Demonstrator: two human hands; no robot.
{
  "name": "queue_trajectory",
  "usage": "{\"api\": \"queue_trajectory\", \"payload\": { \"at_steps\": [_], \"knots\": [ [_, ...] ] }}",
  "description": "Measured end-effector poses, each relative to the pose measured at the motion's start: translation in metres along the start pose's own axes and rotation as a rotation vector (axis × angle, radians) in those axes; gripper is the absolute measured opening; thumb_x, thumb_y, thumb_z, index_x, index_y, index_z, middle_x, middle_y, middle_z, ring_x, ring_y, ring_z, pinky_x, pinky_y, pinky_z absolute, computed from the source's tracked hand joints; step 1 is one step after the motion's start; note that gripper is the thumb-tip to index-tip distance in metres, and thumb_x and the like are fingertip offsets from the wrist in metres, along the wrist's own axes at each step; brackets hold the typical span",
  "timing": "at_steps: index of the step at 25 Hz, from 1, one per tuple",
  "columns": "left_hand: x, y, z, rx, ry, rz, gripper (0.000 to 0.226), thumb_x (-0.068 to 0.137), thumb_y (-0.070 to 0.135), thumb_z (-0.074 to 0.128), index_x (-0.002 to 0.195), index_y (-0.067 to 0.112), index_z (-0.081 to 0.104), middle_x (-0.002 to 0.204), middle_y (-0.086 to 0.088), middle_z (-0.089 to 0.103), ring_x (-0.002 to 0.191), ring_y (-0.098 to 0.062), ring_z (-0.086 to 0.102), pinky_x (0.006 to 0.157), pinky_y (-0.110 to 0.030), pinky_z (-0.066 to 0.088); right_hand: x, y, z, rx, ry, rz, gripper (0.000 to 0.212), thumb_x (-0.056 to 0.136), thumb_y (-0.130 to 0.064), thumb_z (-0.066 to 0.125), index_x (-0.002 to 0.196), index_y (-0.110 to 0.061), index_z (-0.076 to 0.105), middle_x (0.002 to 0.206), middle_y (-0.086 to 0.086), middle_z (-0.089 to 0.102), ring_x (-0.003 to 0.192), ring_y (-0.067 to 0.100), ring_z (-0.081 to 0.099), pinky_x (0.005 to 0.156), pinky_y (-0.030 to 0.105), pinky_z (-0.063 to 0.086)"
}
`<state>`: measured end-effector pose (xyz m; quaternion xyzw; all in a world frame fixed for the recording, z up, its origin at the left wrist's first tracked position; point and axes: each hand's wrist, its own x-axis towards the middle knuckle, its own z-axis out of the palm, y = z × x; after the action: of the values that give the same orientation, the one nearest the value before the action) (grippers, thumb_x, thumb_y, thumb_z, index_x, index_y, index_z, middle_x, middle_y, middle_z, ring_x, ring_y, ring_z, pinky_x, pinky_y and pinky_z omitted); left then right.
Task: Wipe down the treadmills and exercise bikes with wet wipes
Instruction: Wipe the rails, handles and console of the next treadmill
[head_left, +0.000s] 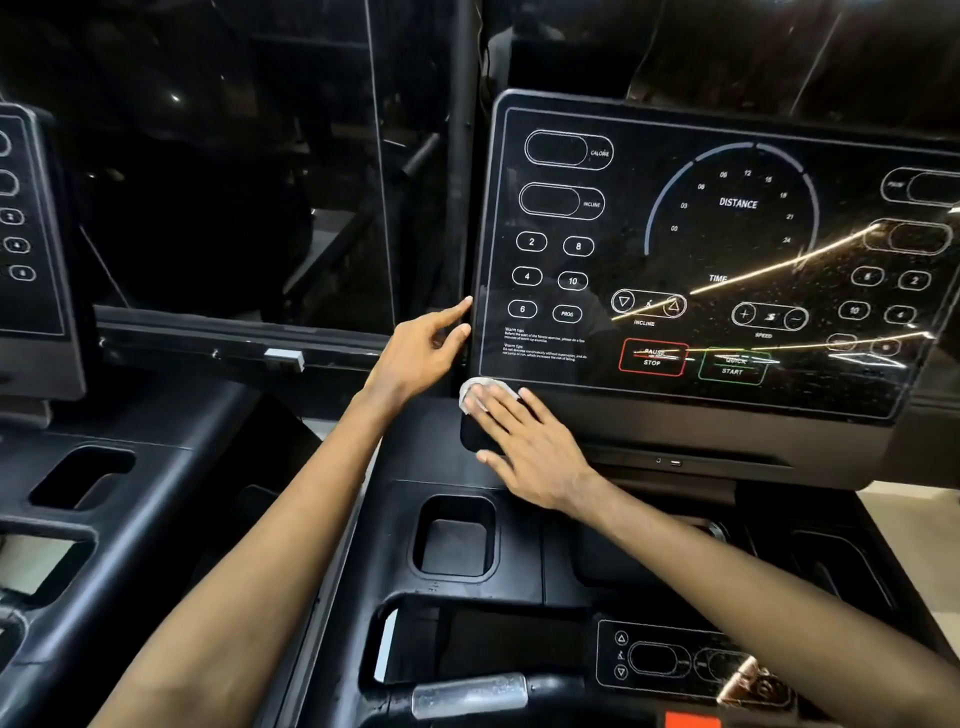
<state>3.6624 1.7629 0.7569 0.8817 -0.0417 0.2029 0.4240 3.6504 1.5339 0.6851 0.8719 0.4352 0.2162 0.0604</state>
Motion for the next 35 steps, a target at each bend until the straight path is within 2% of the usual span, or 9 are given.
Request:
{"api": "queue_trajectory", "payload": {
  "at_steps": [4, 8, 10, 12, 19, 22, 25, 32, 35],
  "knots": [
    [0.006, 0.001, -0.009, -0.044, -0.030, -0.026, 0.041, 0.096, 0.044, 0.063, 0.137, 0.041, 0.059, 0.117, 0.015, 0.071, 0.104, 0.005, 0.064, 0.107, -0.028, 0.048, 0.018, 0.014, -0.022, 0.054, 0.099, 0.233, 0.067, 0.104, -0.046, 0.035, 0.161, -0.017, 0.016, 0.169, 0.001, 0.008, 0.155, 0.016, 0.001, 0.126, 0.041, 0.011],
    [0.006, -0.001, -0.013, -0.086, -0.057, -0.022, 0.040, 0.095, 0.047, 0.066, 0.134, 0.040, 0.062, 0.126, 0.014, 0.069, 0.114, 0.008, 0.061, 0.109, -0.029, 0.047, 0.016, 0.007, -0.015, 0.012, 0.078, 0.123, 0.070, 0.103, -0.051, 0.035, 0.161, -0.016, 0.015, 0.169, 0.003, 0.007, 0.156, 0.017, 0.001, 0.125, 0.046, 0.014],
    [0.006, -0.001, -0.014, -0.099, -0.068, -0.024, 0.039, 0.095, 0.047, 0.066, 0.134, 0.042, 0.062, 0.126, 0.014, 0.069, 0.116, 0.008, 0.060, 0.110, -0.029, 0.046, 0.028, 0.022, -0.024, -0.013, 0.118, 0.207, 0.068, 0.104, -0.050, 0.033, 0.161, -0.018, 0.016, 0.169, 0.001, 0.008, 0.155, 0.016, 0.002, 0.124, 0.048, 0.015],
    [0.004, 0.001, -0.015, -0.097, -0.071, -0.037, 0.040, 0.096, 0.045, 0.065, 0.136, 0.044, 0.059, 0.121, 0.015, 0.071, 0.113, 0.010, 0.061, 0.109, -0.026, 0.046, 0.044, 0.030, -0.038, 0.032, 0.143, 0.334, 0.069, 0.104, -0.050, 0.032, 0.161, -0.018, 0.012, 0.169, 0.001, 0.002, 0.156, 0.017, -0.002, 0.126, 0.047, 0.008],
    [-0.012, 0.004, 0.001, -0.140, -0.103, -0.070, 0.056, 0.098, 0.044, 0.063, 0.149, 0.044, 0.042, 0.108, 0.017, 0.072, 0.094, 0.013, 0.062, 0.098, -0.016, 0.046, 0.064, 0.071, -0.067, -0.009, 0.172, 0.398, 0.072, 0.105, -0.053, 0.026, 0.161, -0.017, 0.001, 0.168, 0.003, -0.007, 0.155, 0.020, -0.007, 0.126, 0.049, 0.002],
    [-0.029, 0.002, 0.018, -0.167, -0.078, -0.062, 0.057, 0.102, 0.042, 0.056, 0.153, 0.046, 0.032, 0.109, 0.010, 0.071, 0.094, 0.004, 0.064, 0.091, -0.012, 0.044, 0.061, 0.060, -0.065, -0.021, 0.109, 0.227, 0.073, 0.105, -0.055, 0.026, 0.161, -0.016, 0.000, 0.168, 0.005, -0.006, 0.155, 0.019, -0.009, 0.126, 0.049, 0.003],
    [-0.047, -0.005, 0.030, -0.191, -0.062, -0.098, 0.055, 0.104, 0.043, 0.052, 0.153, 0.052, 0.028, 0.109, 0.012, 0.069, 0.095, 0.011, 0.060, 0.089, -0.007, 0.040, 0.046, 0.061, -0.057, -0.076, 0.082, 0.089, 0.071, 0.106, -0.054, 0.026, 0.162, -0.018, 0.003, 0.169, 0.002, -0.002, 0.155, 0.018, -0.006, 0.125, 0.050, 0.007],
    [-0.053, -0.002, 0.031, -0.187, -0.031, -0.113, 0.056, 0.103, 0.042, 0.055, 0.154, 0.045, 0.033, 0.117, 0.014, 0.061, 0.095, 0.032, 0.047, 0.086, 0.006, 0.031, 0.074, 0.062, -0.071, -0.139, 0.112, 0.038, 0.066, 0.106, -0.054, 0.024, 0.162, -0.022, 0.006, 0.169, -0.001, 0.004, 0.155, 0.015, -0.001, 0.125, 0.049, 0.001],
    [-0.044, 0.005, 0.028, -0.187, -0.023, -0.081, 0.057, 0.103, 0.037, 0.056, 0.156, 0.033, 0.035, 0.119, 0.016, 0.057, 0.094, 0.031, 0.048, 0.085, 0.004, 0.033, 0.095, 0.078, -0.091, -0.057, 0.196, 0.250, 0.064, 0.107, -0.050, 0.025, 0.162, -0.023, 0.008, 0.169, 0.000, 0.003, 0.155, 0.014, -0.002, 0.125, 0.050, 0.003]
  ]
}}
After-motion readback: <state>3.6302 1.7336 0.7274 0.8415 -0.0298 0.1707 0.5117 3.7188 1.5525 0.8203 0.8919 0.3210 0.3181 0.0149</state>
